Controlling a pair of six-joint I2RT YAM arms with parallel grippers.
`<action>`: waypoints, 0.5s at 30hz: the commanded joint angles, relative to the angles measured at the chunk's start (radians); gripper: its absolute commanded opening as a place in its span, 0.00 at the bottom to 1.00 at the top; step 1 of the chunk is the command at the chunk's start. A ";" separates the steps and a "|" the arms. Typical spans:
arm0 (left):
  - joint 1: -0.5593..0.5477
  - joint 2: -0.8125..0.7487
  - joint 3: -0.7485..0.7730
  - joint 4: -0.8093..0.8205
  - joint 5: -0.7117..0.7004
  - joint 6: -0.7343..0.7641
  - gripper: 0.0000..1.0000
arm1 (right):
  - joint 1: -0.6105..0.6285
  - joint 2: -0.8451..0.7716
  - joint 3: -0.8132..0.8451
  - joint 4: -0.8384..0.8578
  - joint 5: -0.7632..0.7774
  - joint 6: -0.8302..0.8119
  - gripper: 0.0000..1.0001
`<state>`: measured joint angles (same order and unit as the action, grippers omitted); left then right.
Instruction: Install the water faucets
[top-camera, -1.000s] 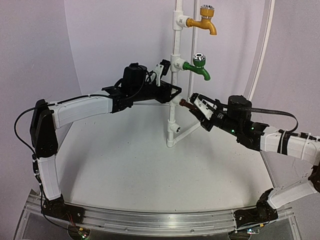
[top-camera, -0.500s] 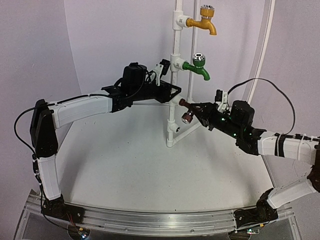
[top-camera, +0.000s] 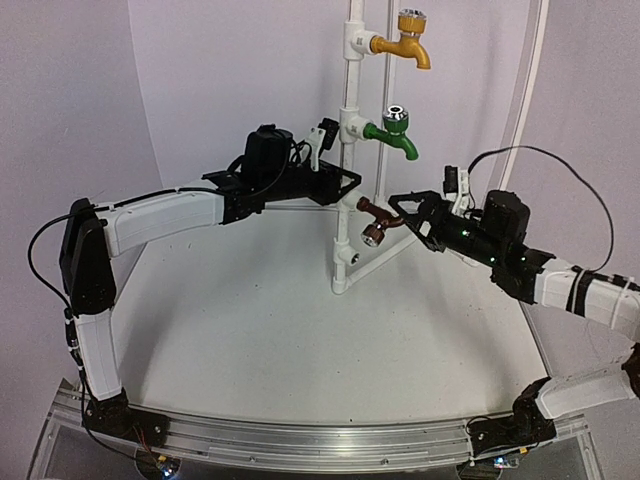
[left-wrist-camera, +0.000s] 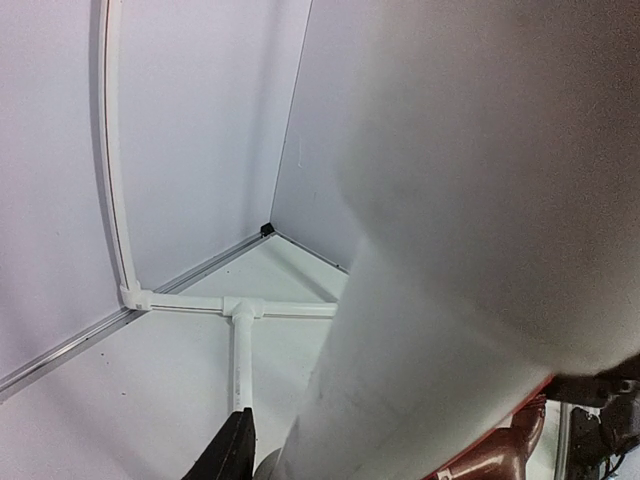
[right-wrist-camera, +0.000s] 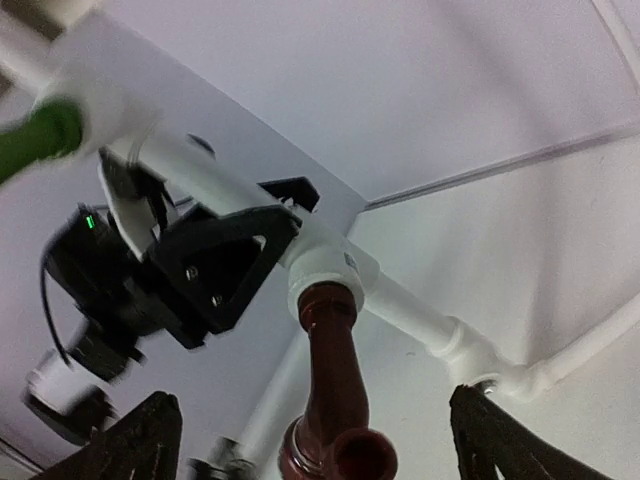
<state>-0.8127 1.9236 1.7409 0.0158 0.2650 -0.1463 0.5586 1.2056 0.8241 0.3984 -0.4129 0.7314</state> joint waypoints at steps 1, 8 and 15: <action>-0.016 -0.012 -0.007 -0.267 0.025 0.014 0.00 | 0.065 -0.085 0.094 -0.378 0.214 -0.933 0.98; -0.016 -0.016 -0.014 -0.268 0.020 0.013 0.00 | 0.147 -0.156 0.052 -0.369 0.334 -1.692 0.98; -0.016 -0.018 -0.010 -0.269 0.023 0.013 0.00 | 0.172 -0.108 0.034 -0.208 0.377 -2.053 0.98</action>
<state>-0.8127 1.9235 1.7409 0.0154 0.2653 -0.1463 0.7155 1.0625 0.8440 0.1070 -0.1091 -0.9952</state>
